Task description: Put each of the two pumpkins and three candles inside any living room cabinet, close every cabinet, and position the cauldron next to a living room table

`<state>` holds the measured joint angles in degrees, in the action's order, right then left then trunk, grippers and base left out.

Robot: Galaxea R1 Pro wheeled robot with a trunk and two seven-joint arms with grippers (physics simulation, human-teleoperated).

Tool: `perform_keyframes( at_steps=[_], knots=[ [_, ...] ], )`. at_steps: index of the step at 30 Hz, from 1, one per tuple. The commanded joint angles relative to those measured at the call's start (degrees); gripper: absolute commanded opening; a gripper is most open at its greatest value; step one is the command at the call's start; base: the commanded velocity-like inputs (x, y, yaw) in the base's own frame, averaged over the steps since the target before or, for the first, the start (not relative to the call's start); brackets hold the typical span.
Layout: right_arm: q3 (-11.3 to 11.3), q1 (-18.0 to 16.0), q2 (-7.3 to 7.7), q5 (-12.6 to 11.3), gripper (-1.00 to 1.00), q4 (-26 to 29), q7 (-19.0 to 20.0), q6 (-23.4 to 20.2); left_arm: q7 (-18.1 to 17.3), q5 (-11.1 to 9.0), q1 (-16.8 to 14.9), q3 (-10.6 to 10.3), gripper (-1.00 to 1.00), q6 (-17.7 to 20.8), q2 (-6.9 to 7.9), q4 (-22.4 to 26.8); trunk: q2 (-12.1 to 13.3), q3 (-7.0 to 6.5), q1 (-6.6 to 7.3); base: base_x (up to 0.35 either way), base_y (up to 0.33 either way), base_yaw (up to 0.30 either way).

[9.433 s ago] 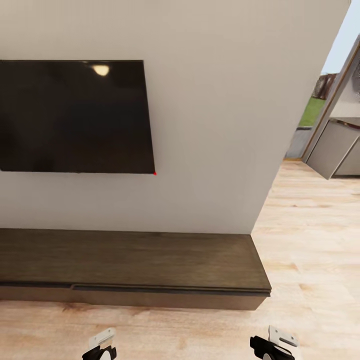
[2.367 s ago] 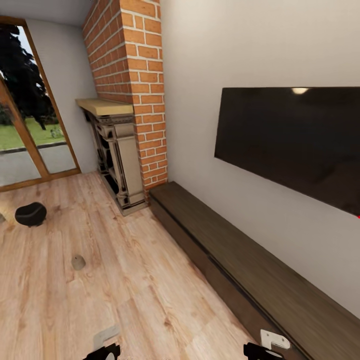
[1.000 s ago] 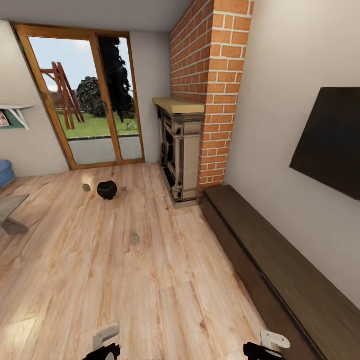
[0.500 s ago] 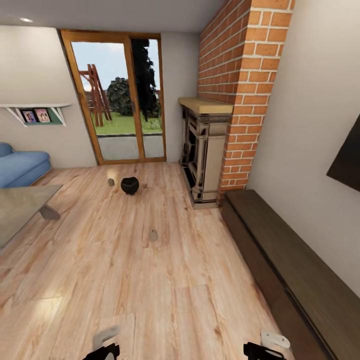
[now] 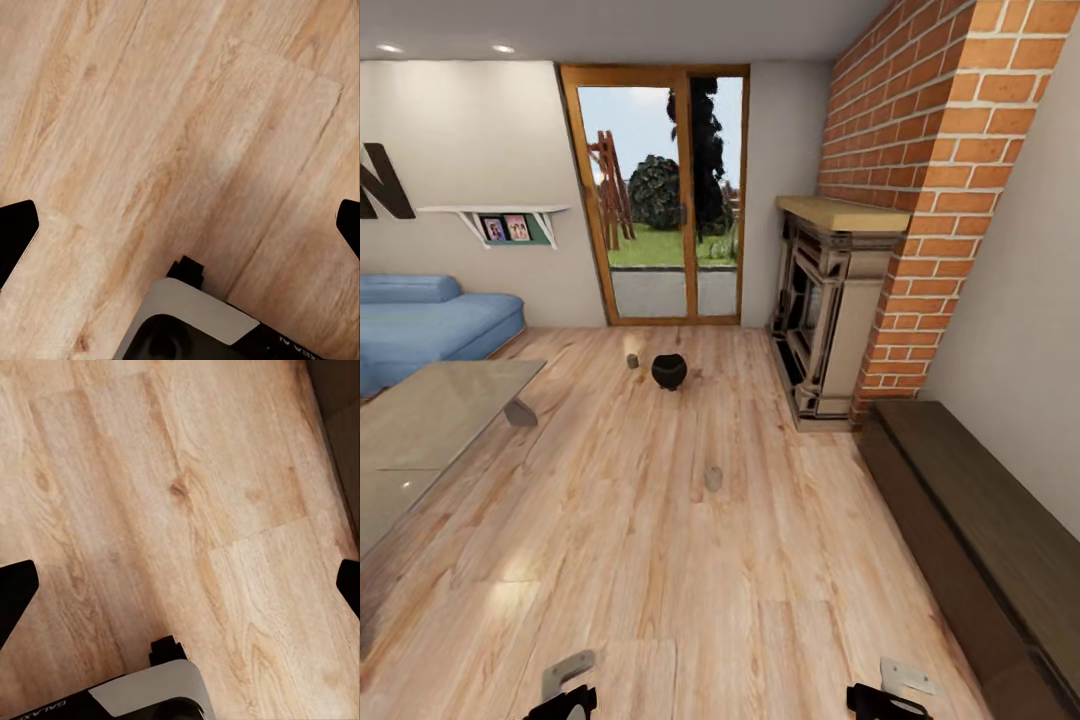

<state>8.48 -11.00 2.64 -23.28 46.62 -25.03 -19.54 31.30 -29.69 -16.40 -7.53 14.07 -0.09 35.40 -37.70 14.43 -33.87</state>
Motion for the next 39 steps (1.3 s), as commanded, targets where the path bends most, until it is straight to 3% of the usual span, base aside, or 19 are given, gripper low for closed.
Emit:
perform_keyframes(
  at_steps=[1,11,15,21,24,29,39],
  knots=[
    [0.31,-0.01,0.11,-0.46,1.0,0.13,-0.54,-0.2,0.43,-0.35,-0.04,-0.29,1.0,-0.32,0.06,0.06,-0.07,0.09,-0.04,0.264,0.237,0.075],
    [0.48,0.02,0.17,-0.41,1.0,-0.03,-0.49,-0.06,0.43,-0.45,-0.04,-0.27,1.0,-1.68,0.09,-0.15,-0.07,0.09,-0.04,0.307,0.181,0.013],
    [0.49,0.02,0.2,-0.37,1.0,-0.06,-0.46,-0.01,0.43,-0.39,-0.04,-0.19,1.0,-4.08,0.09,-2.6,-0.07,0.09,-0.04,0.334,0.117,0.0],
    [0.5,0.02,0.24,-0.52,1.0,-0.74,-0.32,7.23,0.43,-0.37,-0.04,-0.18,1.0,-4.89,0.09,-3.46,-0.07,0.09,-0.04,0.338,0.099,0.0],
    [0.62,0.02,0.19,-0.49,1.0,-1.7,-0.29,8.28,0.43,-0.36,-0.04,-0.2,1.0,-4.92,0.09,-3.49,-0.07,0.09,-0.04,0.339,0.097,0.0],
    [3.55,0.02,0.22,-0.46,1.0,-2.13,-0.37,8.68,0.43,-0.36,-0.04,-0.2,1.0,-4.93,0.09,-3.5,-0.07,0.09,-0.04,0.339,0.097,0.083],
    [4.18,0.02,0.2,-0.47,1.0,-2.15,-0.37,8.73,0.43,-0.13,-0.04,-0.2,1.0,-4.99,0.01,-3.5,-0.07,0.09,-0.04,0.339,0.081,0.016]
  ],
)
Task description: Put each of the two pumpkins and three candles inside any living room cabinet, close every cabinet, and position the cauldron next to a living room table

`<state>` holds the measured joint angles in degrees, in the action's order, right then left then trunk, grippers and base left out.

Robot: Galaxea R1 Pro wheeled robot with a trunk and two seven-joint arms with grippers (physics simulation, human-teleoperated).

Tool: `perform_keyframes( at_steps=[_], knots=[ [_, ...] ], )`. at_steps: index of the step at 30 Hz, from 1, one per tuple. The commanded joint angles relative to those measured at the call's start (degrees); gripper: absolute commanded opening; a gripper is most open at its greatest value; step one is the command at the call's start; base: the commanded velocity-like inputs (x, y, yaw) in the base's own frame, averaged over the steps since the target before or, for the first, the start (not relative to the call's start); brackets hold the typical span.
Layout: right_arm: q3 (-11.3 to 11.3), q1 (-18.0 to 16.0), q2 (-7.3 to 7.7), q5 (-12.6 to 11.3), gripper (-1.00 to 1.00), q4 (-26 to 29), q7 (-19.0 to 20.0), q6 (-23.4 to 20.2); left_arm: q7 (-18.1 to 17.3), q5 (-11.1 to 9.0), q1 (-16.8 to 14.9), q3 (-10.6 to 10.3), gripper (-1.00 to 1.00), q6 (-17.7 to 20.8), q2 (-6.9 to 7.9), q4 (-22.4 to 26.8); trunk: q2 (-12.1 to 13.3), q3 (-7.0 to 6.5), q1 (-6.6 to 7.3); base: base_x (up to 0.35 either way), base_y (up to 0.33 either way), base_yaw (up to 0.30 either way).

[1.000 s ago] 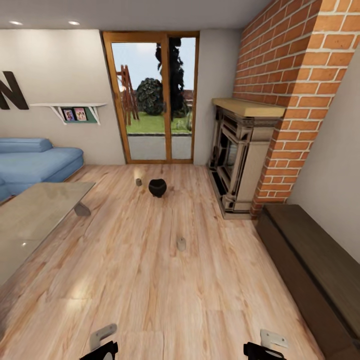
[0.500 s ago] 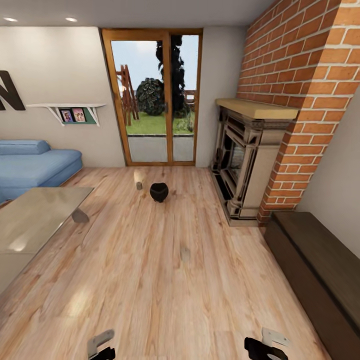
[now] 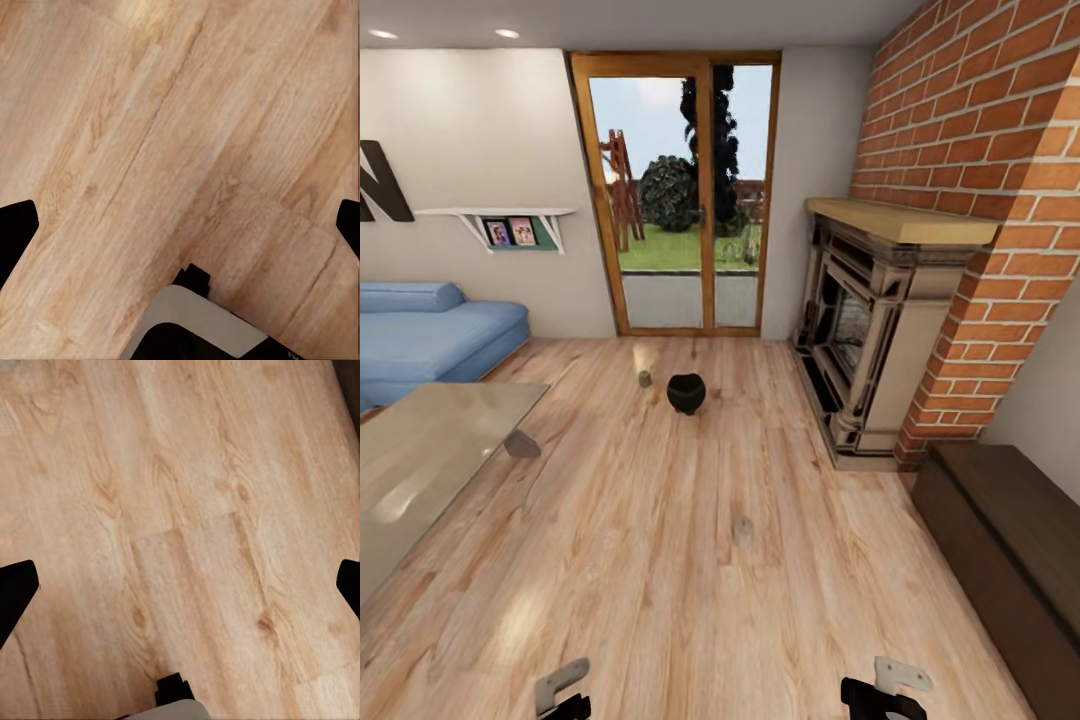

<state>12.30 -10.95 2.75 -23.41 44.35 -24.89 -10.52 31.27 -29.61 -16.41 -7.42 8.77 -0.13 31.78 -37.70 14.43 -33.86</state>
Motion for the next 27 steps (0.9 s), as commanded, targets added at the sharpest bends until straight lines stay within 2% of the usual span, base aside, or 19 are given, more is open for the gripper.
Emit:
perform_keyframes(
  at_steps=[1,27],
  knots=[
    [0.35,-0.04,0.08,-0.36,1.0,0.12,-0.51,-0.29,0.46,-0.18,-0.02,-0.31,1.0,0.3,0.04,0.12,-0.07,0.09,-0.05,0.341,0.012,0.0],
    [0.44,-0.04,0.07,-0.23,1.0,0.12,-0.51,-0.29,0.46,-0.01,-0.02,-0.31,1.0,0.28,0.04,0.12,-0.07,0.12,-0.05,0.34,0.021,0.009]
  ],
)
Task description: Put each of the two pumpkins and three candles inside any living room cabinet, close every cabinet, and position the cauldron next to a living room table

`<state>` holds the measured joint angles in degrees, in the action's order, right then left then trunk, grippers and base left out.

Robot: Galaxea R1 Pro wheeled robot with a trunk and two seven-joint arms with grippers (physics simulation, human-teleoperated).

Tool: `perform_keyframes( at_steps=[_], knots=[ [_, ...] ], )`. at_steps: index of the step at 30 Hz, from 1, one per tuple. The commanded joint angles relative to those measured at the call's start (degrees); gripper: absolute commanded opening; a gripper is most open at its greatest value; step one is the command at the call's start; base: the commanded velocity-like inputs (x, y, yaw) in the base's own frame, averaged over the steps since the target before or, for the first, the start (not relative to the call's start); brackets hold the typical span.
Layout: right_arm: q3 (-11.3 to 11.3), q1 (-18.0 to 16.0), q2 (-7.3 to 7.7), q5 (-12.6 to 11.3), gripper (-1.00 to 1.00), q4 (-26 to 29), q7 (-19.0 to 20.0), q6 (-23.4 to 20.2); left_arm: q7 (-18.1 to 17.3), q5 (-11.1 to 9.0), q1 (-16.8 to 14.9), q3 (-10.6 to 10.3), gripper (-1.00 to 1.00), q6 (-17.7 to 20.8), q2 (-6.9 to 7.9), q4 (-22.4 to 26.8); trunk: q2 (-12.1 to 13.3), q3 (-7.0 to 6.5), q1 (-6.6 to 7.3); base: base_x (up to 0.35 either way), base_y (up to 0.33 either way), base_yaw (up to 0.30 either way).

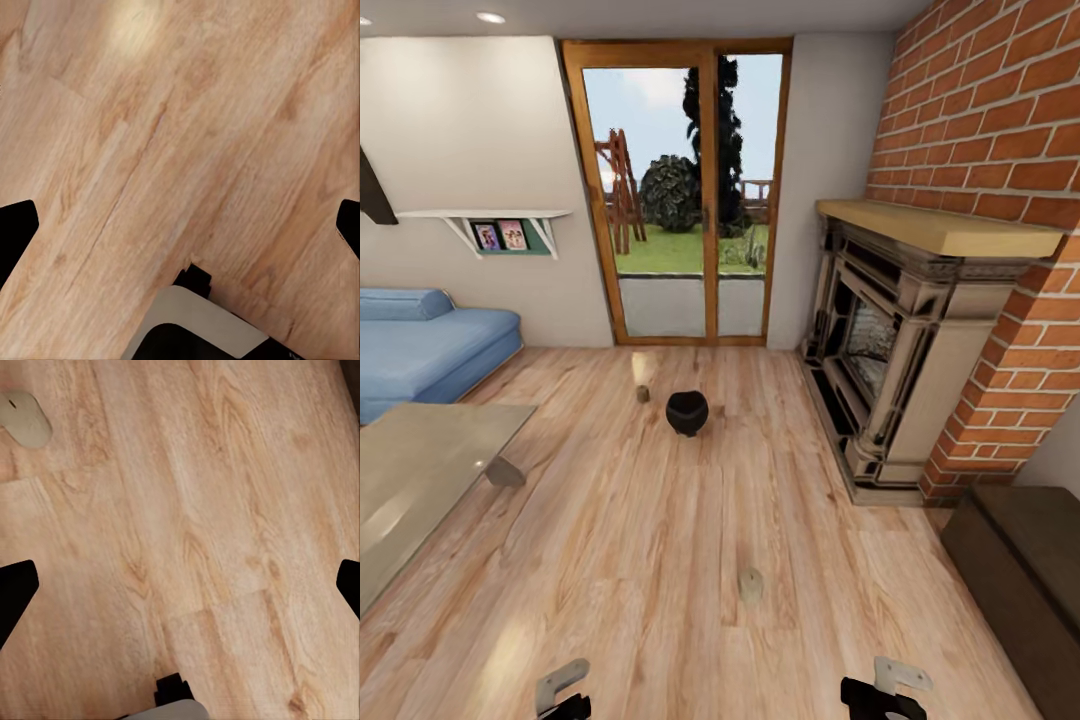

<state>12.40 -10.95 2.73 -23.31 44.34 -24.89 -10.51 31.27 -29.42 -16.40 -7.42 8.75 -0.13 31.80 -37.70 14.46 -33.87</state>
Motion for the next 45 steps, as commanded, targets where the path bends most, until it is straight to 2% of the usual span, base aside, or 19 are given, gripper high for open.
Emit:
perform_keyframes(
  at_steps=[1,14,27,33,45],
  knots=[
    [0.34,-0.03,0.12,-0.33,1.0,0.13,-0.51,-0.29,0.46,-0.2,-0.03,-0.32,1.0,0.3,0.04,0.11,-0.07,0.11,-0.05,0.337,0.02,0.182],
    [0.26,-0.03,0.17,-0.42,1.0,0.09,-0.51,-0.21,0.46,-0.11,-0.03,-0.39,1.0,0.3,0.04,0.11,-0.07,0.25,-0.05,0.337,0.003,0.073],
    [0.34,0.02,0.75,-0.29,1.0,-2.75,-0.42,0.71,0.46,-0.1,-0.03,-0.4,1.0,0.3,0.04,0.11,-0.07,0.25,-0.05,0.337,0.0,0.0],
    [0.71,0.05,0.64,1.28,1.0,-2.83,-0.27,3.29,0.46,-0.1,-0.03,-0.4,1.0,0.3,0.04,0.11,-0.07,0.25,-0.05,0.337,0.0,0.0],
    [0.72,0.05,0.23,1.56,1.0,-2.81,-0.33,3.65,0.46,-0.1,-0.03,-0.4,1.0,0.3,0.04,0.11,-0.07,0.25,-0.05,0.337,0.0,0.0]
  ],
)
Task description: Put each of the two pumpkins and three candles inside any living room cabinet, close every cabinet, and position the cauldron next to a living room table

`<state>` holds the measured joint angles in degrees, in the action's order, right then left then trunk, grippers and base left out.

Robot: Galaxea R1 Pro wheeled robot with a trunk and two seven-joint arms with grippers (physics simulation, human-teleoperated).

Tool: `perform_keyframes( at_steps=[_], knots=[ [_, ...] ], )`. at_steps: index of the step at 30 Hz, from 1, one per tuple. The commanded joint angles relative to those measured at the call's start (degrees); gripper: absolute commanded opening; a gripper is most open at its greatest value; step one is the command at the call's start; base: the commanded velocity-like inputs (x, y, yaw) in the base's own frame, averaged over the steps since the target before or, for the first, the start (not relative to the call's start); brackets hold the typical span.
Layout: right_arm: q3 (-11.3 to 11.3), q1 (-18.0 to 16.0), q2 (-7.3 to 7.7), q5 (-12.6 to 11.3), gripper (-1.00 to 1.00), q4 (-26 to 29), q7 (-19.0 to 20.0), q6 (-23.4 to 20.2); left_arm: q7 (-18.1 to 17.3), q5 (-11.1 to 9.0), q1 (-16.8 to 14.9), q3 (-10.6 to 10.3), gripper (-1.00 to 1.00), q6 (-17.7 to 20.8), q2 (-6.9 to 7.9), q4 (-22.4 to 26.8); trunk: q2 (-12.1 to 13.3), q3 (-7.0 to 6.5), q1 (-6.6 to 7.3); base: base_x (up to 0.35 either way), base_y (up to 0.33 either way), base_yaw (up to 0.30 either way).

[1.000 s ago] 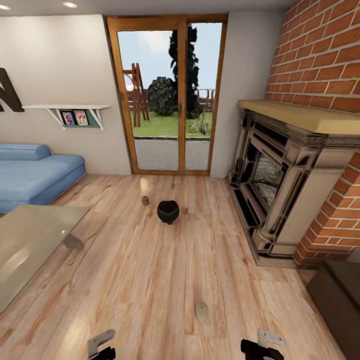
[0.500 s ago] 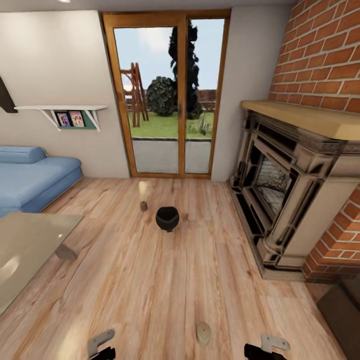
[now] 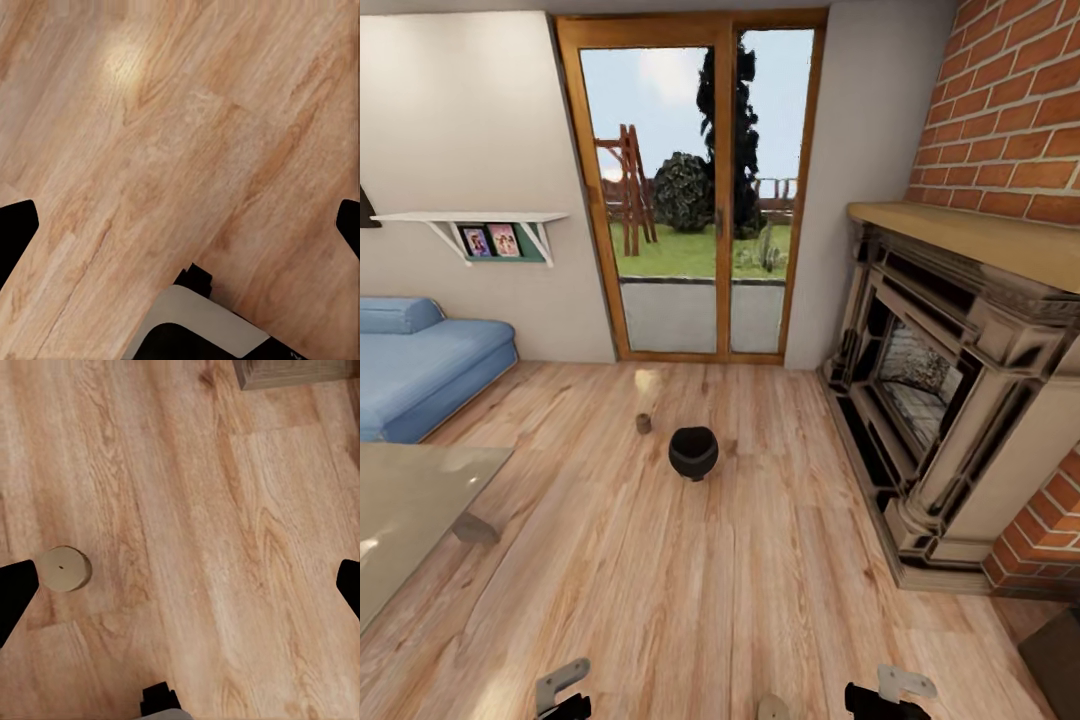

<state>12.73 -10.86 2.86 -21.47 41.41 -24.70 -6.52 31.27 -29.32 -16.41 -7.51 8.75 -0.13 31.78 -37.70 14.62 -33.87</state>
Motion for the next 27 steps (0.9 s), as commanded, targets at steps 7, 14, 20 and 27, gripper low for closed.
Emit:
perform_keyframes(
  at_steps=[7,14,20,27],
  knots=[
    [-0.06,2.25,-2.18,0.26,1.0,-0.64,-0.1,1.09,-0.39,-0.47,0.08,1.58,1.0,-0.71,-1.21,-2.14,-0.07,0.09,-0.05,0.0,0.0,0.0],
    [0.19,2.86,-3.4,0.29,1.0,-0.8,-0.24,0.99,-2.64,-0.1,0.0,1.54,1.0,-0.49,-3.48,-2.78,-0.07,0.09,-0.05,-0.061,0.01,0.0],
    [0.19,2.86,-3.39,0.28,1.0,-0.8,-0.24,0.98,-4.57,-0.04,-0.01,1.45,1.0,-0.57,-3.66,-2.78,-0.07,0.09,-0.05,-0.064,0.008,0.0],
    [0.19,2.86,-3.39,0.28,1.0,-0.78,-0.23,0.99,-6.66,-0.04,-0.02,1.45,1.0,-0.57,-3.66,-2.78,-0.07,0.09,-0.05,-0.051,0.008,0.0]
  ],
)
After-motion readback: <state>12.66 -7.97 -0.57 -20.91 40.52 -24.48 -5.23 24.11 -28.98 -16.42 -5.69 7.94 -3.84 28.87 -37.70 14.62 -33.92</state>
